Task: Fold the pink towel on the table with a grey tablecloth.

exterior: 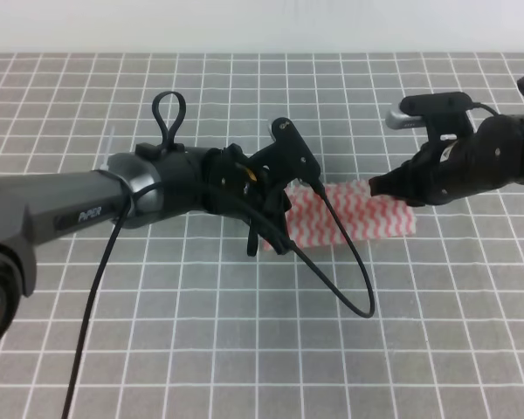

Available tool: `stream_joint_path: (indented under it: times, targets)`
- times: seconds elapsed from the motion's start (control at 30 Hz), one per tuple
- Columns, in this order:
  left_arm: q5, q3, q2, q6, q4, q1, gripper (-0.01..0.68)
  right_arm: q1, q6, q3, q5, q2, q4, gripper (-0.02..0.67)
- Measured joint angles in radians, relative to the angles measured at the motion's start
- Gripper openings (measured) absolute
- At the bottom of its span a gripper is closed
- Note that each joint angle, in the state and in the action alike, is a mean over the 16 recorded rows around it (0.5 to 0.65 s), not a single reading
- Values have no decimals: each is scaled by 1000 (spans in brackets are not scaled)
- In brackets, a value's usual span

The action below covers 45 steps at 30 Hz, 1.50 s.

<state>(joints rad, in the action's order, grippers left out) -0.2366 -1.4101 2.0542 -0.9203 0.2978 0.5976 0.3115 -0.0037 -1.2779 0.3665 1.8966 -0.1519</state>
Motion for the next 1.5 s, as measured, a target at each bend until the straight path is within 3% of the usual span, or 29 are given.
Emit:
stream_joint_path:
  times: [0.67,1.5]
  targets:
    - [-40,-22,-11,3,1,-30,-2,1,-5,-45,34,56,-4,-13]
    - [-77,-45,-8,4,-15,-41,-2,1,-137,-47,-16,68,-143,19]
